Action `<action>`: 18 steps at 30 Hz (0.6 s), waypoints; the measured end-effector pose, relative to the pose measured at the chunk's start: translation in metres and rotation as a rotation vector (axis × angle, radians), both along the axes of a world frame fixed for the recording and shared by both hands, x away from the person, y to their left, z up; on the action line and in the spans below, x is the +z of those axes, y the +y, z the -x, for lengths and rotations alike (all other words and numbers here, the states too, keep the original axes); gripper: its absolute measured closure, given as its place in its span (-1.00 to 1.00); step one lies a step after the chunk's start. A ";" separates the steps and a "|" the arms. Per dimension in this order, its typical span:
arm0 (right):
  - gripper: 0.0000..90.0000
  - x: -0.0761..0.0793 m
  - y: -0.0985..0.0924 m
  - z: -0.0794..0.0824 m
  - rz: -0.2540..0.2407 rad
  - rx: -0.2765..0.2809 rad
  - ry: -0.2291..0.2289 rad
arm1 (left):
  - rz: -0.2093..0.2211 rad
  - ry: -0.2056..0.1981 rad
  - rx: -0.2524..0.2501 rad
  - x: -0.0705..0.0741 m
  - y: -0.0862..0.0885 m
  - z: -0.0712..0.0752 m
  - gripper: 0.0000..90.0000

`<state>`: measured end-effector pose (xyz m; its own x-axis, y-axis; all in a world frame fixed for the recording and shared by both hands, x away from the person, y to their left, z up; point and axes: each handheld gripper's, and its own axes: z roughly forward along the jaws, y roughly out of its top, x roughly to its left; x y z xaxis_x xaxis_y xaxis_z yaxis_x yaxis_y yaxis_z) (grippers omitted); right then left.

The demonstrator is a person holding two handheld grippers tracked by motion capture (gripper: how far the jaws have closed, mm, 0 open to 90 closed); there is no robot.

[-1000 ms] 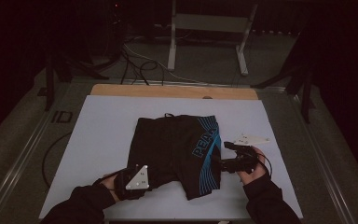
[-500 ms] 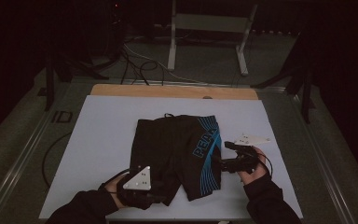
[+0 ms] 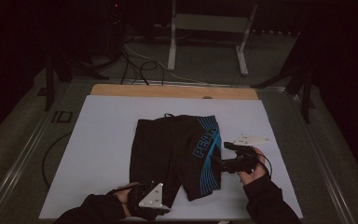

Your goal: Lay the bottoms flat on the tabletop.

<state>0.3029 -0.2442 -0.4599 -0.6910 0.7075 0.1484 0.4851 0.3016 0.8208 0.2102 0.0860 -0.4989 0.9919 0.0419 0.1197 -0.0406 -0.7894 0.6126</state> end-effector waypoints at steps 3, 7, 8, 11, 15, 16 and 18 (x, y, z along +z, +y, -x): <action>-0.66 0.000 0.000 0.000 0.000 0.000 0.000 | -0.043 -0.027 -0.007 -0.006 -0.005 -0.001 0.40; -0.66 0.000 0.000 0.000 0.003 0.002 -0.001 | -0.036 -0.026 0.041 -0.005 -0.010 -0.004 0.80; -0.66 -0.001 0.000 0.000 0.004 0.003 -0.002 | -0.022 -0.016 0.059 -0.004 -0.011 -0.005 0.86; -0.66 -0.001 0.000 -0.001 0.003 0.004 -0.001 | 0.031 0.021 0.092 0.000 -0.016 -0.005 0.90; -0.66 0.001 -0.002 0.000 -0.002 0.000 -0.004 | 0.039 0.032 0.083 0.001 -0.021 -0.001 0.90; -0.66 0.001 -0.002 0.000 -0.005 -0.001 -0.003 | 0.034 0.035 0.082 -0.001 -0.022 -0.001 0.90; -0.66 0.001 -0.002 0.000 -0.003 -0.002 -0.001 | 0.023 0.050 0.076 -0.005 -0.022 0.000 0.86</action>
<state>0.3028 -0.2461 -0.4591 -0.6900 0.7081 0.1497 0.4844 0.2981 0.8225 0.2101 0.0637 -0.5043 0.9904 0.1199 0.0685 0.0501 -0.7745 0.6305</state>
